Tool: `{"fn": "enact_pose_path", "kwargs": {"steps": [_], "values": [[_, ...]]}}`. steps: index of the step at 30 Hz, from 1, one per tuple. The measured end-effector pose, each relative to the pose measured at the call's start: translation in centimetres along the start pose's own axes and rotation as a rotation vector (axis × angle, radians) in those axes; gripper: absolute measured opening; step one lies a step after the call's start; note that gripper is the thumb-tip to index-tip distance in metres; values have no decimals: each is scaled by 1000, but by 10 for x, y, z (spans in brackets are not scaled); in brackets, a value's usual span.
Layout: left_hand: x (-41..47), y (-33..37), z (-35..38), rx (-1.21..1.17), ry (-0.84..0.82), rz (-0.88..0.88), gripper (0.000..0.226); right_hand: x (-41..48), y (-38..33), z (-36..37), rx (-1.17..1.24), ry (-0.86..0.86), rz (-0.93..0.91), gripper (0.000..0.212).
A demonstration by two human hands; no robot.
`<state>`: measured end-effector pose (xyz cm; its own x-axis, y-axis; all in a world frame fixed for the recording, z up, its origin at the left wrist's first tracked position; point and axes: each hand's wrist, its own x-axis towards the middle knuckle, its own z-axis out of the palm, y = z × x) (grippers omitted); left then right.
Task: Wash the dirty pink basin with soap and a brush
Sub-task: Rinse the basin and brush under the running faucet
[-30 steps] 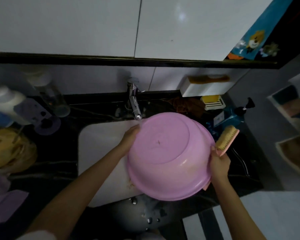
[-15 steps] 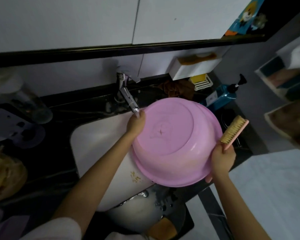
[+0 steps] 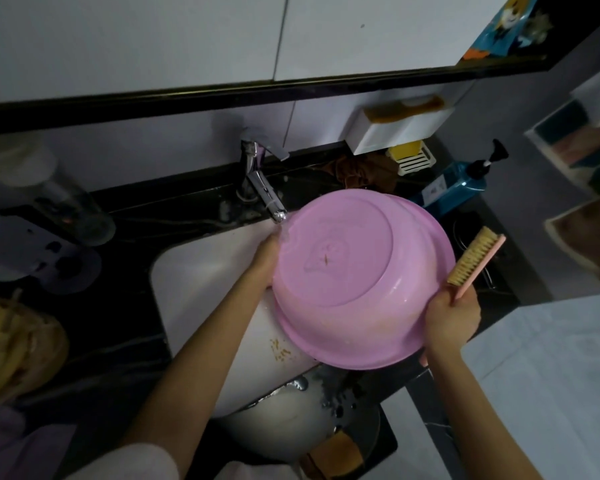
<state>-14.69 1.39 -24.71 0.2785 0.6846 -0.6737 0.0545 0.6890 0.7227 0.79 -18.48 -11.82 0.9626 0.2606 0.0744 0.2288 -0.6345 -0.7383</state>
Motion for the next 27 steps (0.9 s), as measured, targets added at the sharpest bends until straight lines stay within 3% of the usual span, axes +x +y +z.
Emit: {"fn": "enact_pose_path", "kwargs": {"steps": [2,6,8,12,15,19,22,25,27], "values": [[-12,-16,0,-85,12,-26,34,0,2,1,-11,21,11,21],[-47,-54,6,-98,227,105,37,-1,7,3,-14,36,44,20],[-45,-43,3,-122,160,138,34,-7,11,4,7,38,50,21],[-29,-19,-1,-264,-51,29,40,-18,12,1,62,40,39,19],[-26,-30,-5,-196,-170,64,33,-9,20,-9,100,-92,47,13],[-23,-26,-9,-209,-216,85,30,14,15,-25,78,-274,-6,23],[-24,-16,-4,-205,-249,51,27,35,-7,-18,144,-318,87,21],[-21,-13,3,-185,-252,76,23,52,-17,-11,235,-322,268,47],[-21,-9,5,-181,-240,90,22,55,-13,-8,246,-285,330,52]]}}
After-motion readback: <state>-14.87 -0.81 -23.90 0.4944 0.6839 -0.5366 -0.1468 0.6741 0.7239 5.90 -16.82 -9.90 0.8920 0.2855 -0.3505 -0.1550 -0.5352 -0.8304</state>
